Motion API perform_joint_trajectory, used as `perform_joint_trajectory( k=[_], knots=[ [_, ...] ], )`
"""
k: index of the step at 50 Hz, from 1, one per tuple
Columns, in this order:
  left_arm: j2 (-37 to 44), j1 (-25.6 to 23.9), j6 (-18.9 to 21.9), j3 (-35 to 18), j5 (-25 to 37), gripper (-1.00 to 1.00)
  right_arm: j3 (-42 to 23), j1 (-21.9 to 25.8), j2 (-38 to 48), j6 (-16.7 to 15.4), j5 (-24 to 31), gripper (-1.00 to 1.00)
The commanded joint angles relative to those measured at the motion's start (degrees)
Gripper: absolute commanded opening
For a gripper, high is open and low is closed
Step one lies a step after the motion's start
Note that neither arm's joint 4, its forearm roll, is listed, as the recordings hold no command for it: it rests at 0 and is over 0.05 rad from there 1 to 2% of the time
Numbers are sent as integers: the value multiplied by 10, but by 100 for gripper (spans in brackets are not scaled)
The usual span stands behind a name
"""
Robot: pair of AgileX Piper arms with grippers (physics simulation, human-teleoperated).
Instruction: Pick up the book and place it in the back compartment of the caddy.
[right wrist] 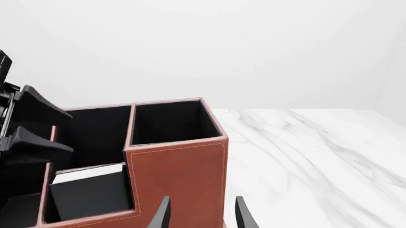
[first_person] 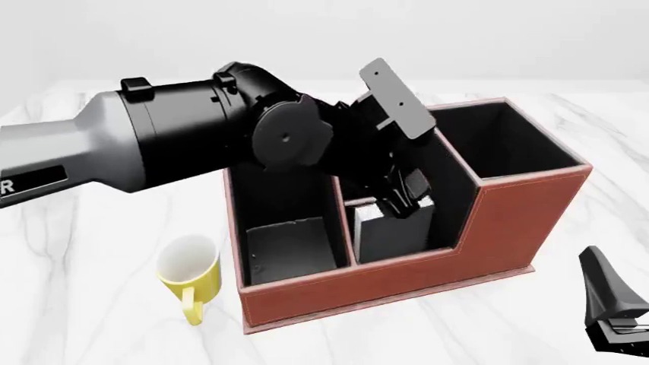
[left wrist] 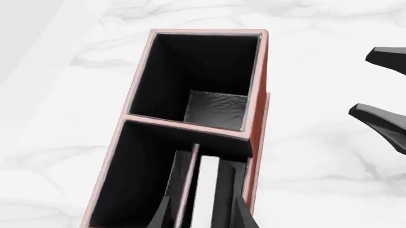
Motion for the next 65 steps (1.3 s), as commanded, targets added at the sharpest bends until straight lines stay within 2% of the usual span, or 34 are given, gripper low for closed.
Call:
perform_joint_trajectory(
  k=[1, 8, 9, 16, 18, 20, 21, 23, 25, 26, 28, 31, 32, 33, 35, 39, 42, 43, 47, 51, 52, 53, 55, 56, 57, 58, 60, 65],
  knots=[
    [-30, 9, 0, -19, 12, 100, 0, 0, 0, 0, 0, 100],
    [-36, 16, 4, -28, 15, 100, 0, 0, 0, 0, 0, 100],
    [-95, 44, 17, -48, 21, 100, 0, 0, 0, 0, 0, 100],
    [-148, 81, 35, -35, 4, 100, 0, 0, 0, 0, 0, 100],
    [-161, 76, 34, -29, 5, 100, 0, 0, 0, 0, 0, 100],
    [-182, 91, 41, -28, -1, 100, 0, 0, 0, 0, 0, 100],
    [-189, 122, 56, -37, -10, 100, 0, 0, 0, 0, 0, 100],
    [-195, 131, 53, -40, -12, 100, 0, 0, 0, 0, 0, 100],
    [-213, 166, 61, -36, -39, 100, 0, 0, 0, 0, 0, 100],
    [-225, 169, 61, -28, -44, 100, 0, 0, 0, 0, 0, 100],
    [-260, 182, 78, 10, -70, 100, 0, 0, 0, 0, 0, 100],
    [-313, 200, 77, 67, -106, 100, 0, 0, 0, 0, 0, 100],
    [-314, 200, 77, 68, -106, 100, 0, 0, 0, 0, 0, 100],
    [-355, 209, 77, 115, -135, 100, 0, 0, 0, 0, 0, 100],
    [-370, 210, 72, 132, -141, 100, 0, 0, 0, 0, 0, 100],
    [-437, 229, 69, 231, -190, 100, 0, 0, 0, 0, 0, 100],
    [-473, 267, 47, 271, -222, 100, 0, 0, 0, 0, 0, 100],
    [-473, 267, 47, 271, -222, 100, 0, 0, 0, 0, 0, 100],
    [-518, 308, 42, 335, -265, 100, 0, 0, 0, 0, 0, 100],
    [-554, 351, -5, 420, -340, 100, 0, 0, 0, 0, 0, 100],
    [-554, 351, -5, 420, -341, 100, 0, 0, 0, 0, 0, 100],
    [-574, 371, -26, 467, -373, 100, 0, 0, 0, 0, 0, 100],
    [-580, 371, -33, 488, -382, 100, 0, 0, 0, 0, 0, 100],
    [-588, 371, -56, 506, -392, 100, 0, 0, 0, 0, 0, 100],
    [-602, 360, -95, 533, -401, 100, 0, 0, 0, 0, 0, 100],
    [-629, 353, -73, 559, -418, 100, 0, 0, 0, 0, 0, 100],
    [-642, 390, -95, 601, -457, 100, 0, 0, 0, 0, 0, 100],
    [-653, 402, -93, 673, -516, 100, 0, 0, 0, 0, 0, 100]
  ],
)
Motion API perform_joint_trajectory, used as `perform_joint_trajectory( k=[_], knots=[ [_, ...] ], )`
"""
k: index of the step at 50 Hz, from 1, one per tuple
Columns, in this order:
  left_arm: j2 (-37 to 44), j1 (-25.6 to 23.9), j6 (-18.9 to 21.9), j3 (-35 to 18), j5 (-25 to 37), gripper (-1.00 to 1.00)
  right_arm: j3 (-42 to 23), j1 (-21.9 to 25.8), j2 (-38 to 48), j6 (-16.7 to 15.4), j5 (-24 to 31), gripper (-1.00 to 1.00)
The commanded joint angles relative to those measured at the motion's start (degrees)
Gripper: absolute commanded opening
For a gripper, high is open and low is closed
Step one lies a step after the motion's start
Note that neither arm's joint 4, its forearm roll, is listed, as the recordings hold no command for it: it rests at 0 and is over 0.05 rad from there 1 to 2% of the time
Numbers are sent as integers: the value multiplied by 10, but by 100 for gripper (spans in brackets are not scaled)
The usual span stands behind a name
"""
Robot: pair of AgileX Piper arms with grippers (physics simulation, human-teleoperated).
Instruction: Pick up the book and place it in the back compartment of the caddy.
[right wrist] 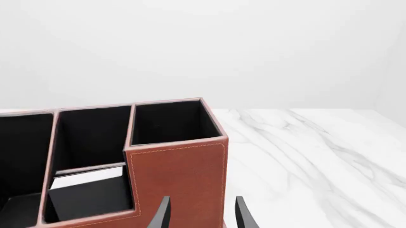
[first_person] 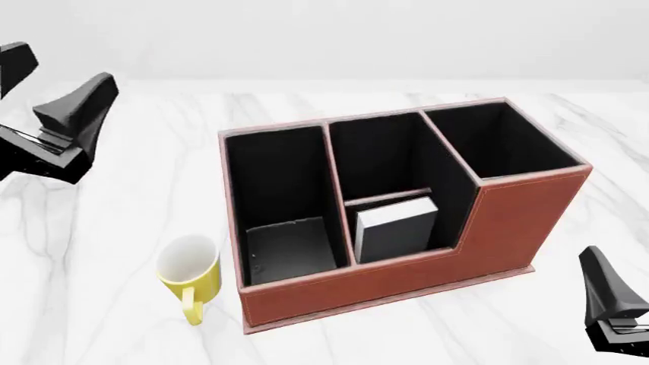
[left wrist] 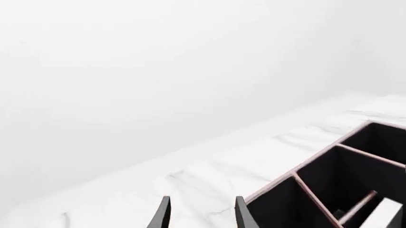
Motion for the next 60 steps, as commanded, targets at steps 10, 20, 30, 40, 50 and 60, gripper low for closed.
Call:
perform_joint_trajectory(
  k=[10, 20, 30, 40, 50, 60],
  knots=[
    [-98, 92, -90, 257, -205, 100, 0, 0, 0, 0, 0, 100],
    [-98, 100, -127, 327, -270, 100, 0, -19, -5, -2, 2, 100],
    [-133, 103, -141, 327, -237, 100, -40, -77, 61, 56, -6, 100],
    [-129, 95, -142, 327, -237, 100, -253, -79, 55, 88, 136, 100],
    [-148, 86, -144, 327, -217, 100, -562, -63, 148, 103, 257, 100],
    [-90, 83, -149, 327, -266, 100, -930, -67, 213, 138, 406, 100]
  ],
)
